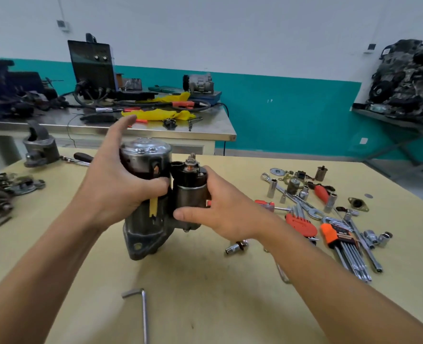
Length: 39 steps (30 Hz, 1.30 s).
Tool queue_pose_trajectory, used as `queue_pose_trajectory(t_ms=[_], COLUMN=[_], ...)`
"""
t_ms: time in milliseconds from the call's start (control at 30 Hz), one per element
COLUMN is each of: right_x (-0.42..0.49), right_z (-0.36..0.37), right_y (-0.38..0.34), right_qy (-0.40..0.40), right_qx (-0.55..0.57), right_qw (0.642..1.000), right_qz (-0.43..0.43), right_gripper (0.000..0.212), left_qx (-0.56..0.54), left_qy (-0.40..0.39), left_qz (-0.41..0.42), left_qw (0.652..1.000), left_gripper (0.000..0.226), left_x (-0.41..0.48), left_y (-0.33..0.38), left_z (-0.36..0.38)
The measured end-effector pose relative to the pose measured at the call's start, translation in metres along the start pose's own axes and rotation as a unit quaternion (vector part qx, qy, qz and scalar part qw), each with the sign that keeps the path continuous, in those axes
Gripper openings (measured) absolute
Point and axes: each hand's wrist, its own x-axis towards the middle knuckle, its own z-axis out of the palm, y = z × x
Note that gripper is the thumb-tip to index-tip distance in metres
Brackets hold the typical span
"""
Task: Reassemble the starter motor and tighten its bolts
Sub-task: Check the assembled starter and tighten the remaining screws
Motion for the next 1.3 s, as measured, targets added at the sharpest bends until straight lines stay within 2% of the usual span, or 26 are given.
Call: queue_pose_trajectory(t_ms=[167, 267, 333, 400, 500, 567, 700, 900, 1033, 1167, 1300], right_x=[-0.017, -0.042, -0.058, -0.069, -0.068, -0.066, -0.062, -0.064, -0.069, -0.071, -0.069], right_z=[-0.060, -0.099, -0.097, -0.085, -0.081, -0.078, -0.069, -0.067, -0.073, -0.071, -0.072], right_y=[0.000, 0.015, 0.035, 0.052, 0.054, 0.052, 0.055, 0.055, 0.056, 0.062, 0.071], right_qy=[-0.053, -0.046, -0.091, -0.111, -0.080, -0.089, -0.109, -0.096, -0.032, -0.078, -0.052], right_qx=[-0.133, -0.254, -0.320, -0.322, -0.344, -0.371, -0.398, -0.397, -0.382, -0.380, -0.374], right_qw=[0.990, 0.962, 0.932, 0.924, 0.923, 0.911, 0.892, 0.899, 0.917, 0.915, 0.919], right_qz=[0.008, 0.083, 0.145, 0.172, 0.153, 0.153, 0.184, 0.160, 0.108, 0.108, 0.112], right_gripper=[0.054, 0.045, 0.037, 0.036, 0.037, 0.034, 0.021, 0.015, 0.017, 0.026, 0.033], left_qx=[-0.053, -0.059, -0.062, -0.064, -0.052, -0.045, -0.040, -0.007, 0.026, 0.098, 0.104], left_qy=[0.045, 0.054, 0.051, 0.047, 0.037, 0.025, 0.002, -0.029, -0.068, -0.099, -0.101], left_qz=[-0.015, -0.009, -0.005, 0.003, 0.019, 0.033, 0.065, 0.128, 0.154, 0.172, 0.174], left_qw=[0.997, 0.997, 0.997, 0.997, 0.998, 0.998, 0.997, 0.991, 0.985, 0.975, 0.974], left_gripper=[0.065, 0.058, 0.060, 0.063, 0.068, 0.075, 0.081, 0.079, 0.083, 0.087, 0.087], left_x=[-0.002, -0.003, -0.004, -0.006, -0.008, -0.010, -0.015, -0.025, -0.034, -0.040, -0.039], left_y=[-0.012, -0.011, -0.010, -0.007, -0.004, -0.002, -0.001, 0.003, 0.005, 0.003, 0.001], left_z=[0.026, 0.029, 0.027, 0.027, 0.029, 0.030, 0.035, 0.046, 0.055, 0.060, 0.059])
